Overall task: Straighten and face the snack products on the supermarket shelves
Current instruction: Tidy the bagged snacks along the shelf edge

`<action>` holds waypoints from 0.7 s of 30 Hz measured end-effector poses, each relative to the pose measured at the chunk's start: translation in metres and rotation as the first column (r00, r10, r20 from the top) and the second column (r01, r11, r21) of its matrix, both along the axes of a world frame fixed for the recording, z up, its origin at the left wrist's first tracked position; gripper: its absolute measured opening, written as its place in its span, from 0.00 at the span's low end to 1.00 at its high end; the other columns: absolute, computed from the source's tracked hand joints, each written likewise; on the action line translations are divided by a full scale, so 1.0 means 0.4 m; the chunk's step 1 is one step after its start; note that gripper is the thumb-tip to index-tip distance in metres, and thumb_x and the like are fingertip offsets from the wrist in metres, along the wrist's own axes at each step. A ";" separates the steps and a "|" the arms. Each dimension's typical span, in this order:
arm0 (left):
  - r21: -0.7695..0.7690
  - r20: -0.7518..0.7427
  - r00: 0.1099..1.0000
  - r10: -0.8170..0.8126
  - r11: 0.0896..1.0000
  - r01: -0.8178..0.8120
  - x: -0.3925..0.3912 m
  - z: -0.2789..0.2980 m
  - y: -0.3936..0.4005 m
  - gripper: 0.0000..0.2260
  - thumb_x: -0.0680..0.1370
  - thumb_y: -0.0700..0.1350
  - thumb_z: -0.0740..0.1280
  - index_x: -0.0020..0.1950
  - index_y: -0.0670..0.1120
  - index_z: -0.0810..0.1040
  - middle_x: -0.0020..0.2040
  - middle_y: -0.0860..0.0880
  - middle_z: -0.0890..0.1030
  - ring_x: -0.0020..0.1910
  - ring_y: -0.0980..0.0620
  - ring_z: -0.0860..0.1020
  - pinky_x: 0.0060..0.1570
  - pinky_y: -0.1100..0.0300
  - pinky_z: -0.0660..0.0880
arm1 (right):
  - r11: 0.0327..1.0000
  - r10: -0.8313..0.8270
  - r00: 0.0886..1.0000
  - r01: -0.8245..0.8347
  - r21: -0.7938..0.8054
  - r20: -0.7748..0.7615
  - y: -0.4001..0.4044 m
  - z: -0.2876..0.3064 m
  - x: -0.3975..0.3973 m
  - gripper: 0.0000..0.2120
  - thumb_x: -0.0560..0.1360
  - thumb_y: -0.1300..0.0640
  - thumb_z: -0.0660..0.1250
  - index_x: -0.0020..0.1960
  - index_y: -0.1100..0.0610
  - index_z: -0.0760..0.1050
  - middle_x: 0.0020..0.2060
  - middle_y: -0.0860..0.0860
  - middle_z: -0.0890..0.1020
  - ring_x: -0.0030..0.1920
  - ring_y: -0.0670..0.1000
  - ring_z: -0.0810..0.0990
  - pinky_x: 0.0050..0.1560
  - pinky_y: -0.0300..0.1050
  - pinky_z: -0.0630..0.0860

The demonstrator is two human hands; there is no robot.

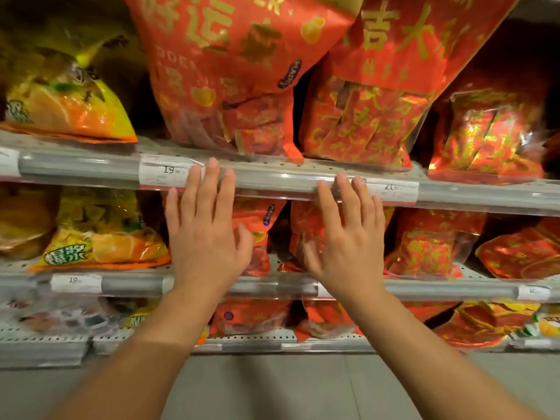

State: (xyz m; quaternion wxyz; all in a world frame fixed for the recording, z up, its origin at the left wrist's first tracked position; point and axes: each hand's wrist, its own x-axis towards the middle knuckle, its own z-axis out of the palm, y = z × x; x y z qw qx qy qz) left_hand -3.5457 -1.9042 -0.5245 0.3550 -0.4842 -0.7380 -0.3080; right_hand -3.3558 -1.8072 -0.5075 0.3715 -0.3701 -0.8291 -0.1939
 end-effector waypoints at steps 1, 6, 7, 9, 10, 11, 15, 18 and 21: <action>0.050 -0.015 1.000 0.003 0.999 -0.002 -0.006 -0.009 0.014 0.35 0.73 0.47 0.66 0.80 0.43 0.63 0.81 0.42 0.62 0.81 0.41 0.58 0.76 0.36 0.55 | 1.000 -0.010 0.999 0.011 0.011 -0.030 0.003 -0.008 -0.012 0.39 0.69 0.51 0.68 0.79 0.56 0.65 0.78 0.59 0.64 0.79 0.64 0.58 0.76 0.67 0.56; 0.282 -0.060 0.996 0.072 0.958 -0.052 -0.031 -0.064 0.086 0.32 0.70 0.42 0.69 0.75 0.43 0.71 0.76 0.42 0.71 0.77 0.40 0.64 0.75 0.35 0.58 | 0.996 -0.033 0.991 0.044 0.083 -0.133 0.024 -0.056 -0.050 0.39 0.66 0.54 0.68 0.77 0.59 0.68 0.76 0.63 0.67 0.78 0.67 0.61 0.74 0.69 0.59; 0.301 -0.056 0.996 0.070 0.952 -0.050 -0.031 -0.065 0.094 0.32 0.69 0.42 0.70 0.74 0.43 0.71 0.75 0.41 0.71 0.76 0.40 0.63 0.75 0.34 0.58 | 0.996 -0.034 0.990 0.045 0.082 -0.134 0.027 -0.057 -0.053 0.40 0.66 0.54 0.69 0.77 0.60 0.68 0.76 0.64 0.66 0.78 0.67 0.60 0.74 0.70 0.59; 0.307 -0.032 0.998 0.060 0.951 -0.047 -0.023 -0.061 0.099 0.33 0.68 0.41 0.71 0.74 0.41 0.72 0.74 0.40 0.71 0.76 0.38 0.63 0.76 0.33 0.56 | 0.998 -0.047 0.995 0.052 0.047 -0.090 0.018 -0.051 -0.056 0.42 0.66 0.53 0.69 0.78 0.62 0.65 0.76 0.66 0.64 0.78 0.69 0.58 0.74 0.70 0.57; 0.296 -0.017 0.999 0.052 0.954 -0.045 -0.016 -0.057 0.096 0.33 0.67 0.40 0.71 0.73 0.41 0.72 0.74 0.39 0.71 0.76 0.37 0.64 0.76 0.33 0.56 | 0.998 -0.054 0.997 0.055 0.013 -0.053 0.009 -0.045 -0.052 0.44 0.65 0.52 0.69 0.79 0.63 0.63 0.77 0.67 0.62 0.79 0.70 0.56 0.75 0.70 0.57; 0.277 -0.003 0.999 0.045 0.960 -0.043 -0.010 -0.052 0.090 0.34 0.67 0.39 0.71 0.73 0.40 0.72 0.74 0.39 0.70 0.76 0.36 0.64 0.76 0.34 0.56 | 0.998 -0.053 0.998 0.053 -0.024 -0.020 0.001 -0.036 -0.048 0.45 0.65 0.52 0.69 0.79 0.63 0.62 0.77 0.67 0.61 0.79 0.70 0.55 0.75 0.70 0.56; 0.093 0.059 0.998 0.002 0.996 -0.007 0.014 -0.017 0.025 0.34 0.69 0.39 0.69 0.77 0.39 0.69 0.77 0.38 0.67 0.78 0.35 0.63 0.75 0.33 0.57 | 0.985 -0.021 0.994 0.038 -0.168 0.104 -0.033 0.006 -0.022 0.46 0.67 0.49 0.67 0.80 0.64 0.58 0.79 0.68 0.57 0.80 0.70 0.51 0.76 0.68 0.55; -0.077 0.149 0.985 -0.090 0.992 0.102 0.013 0.049 -0.039 0.34 0.71 0.37 0.66 0.78 0.40 0.66 0.79 0.39 0.65 0.80 0.37 0.60 0.76 0.36 0.58 | 0.960 0.023 0.970 0.047 -0.278 0.243 -0.042 0.050 0.015 0.45 0.69 0.49 0.67 0.82 0.62 0.55 0.80 0.66 0.53 0.81 0.68 0.48 0.78 0.65 0.54; -0.237 0.358 0.910 -0.208 0.923 0.304 0.020 0.151 -0.134 0.33 0.74 0.38 0.66 0.79 0.41 0.65 0.78 0.40 0.66 0.78 0.39 0.63 0.75 0.41 0.63 | 0.887 0.151 0.934 0.016 -0.461 0.325 -0.064 0.126 0.072 0.41 0.72 0.55 0.68 0.81 0.61 0.56 0.81 0.63 0.56 0.81 0.65 0.52 0.78 0.60 0.59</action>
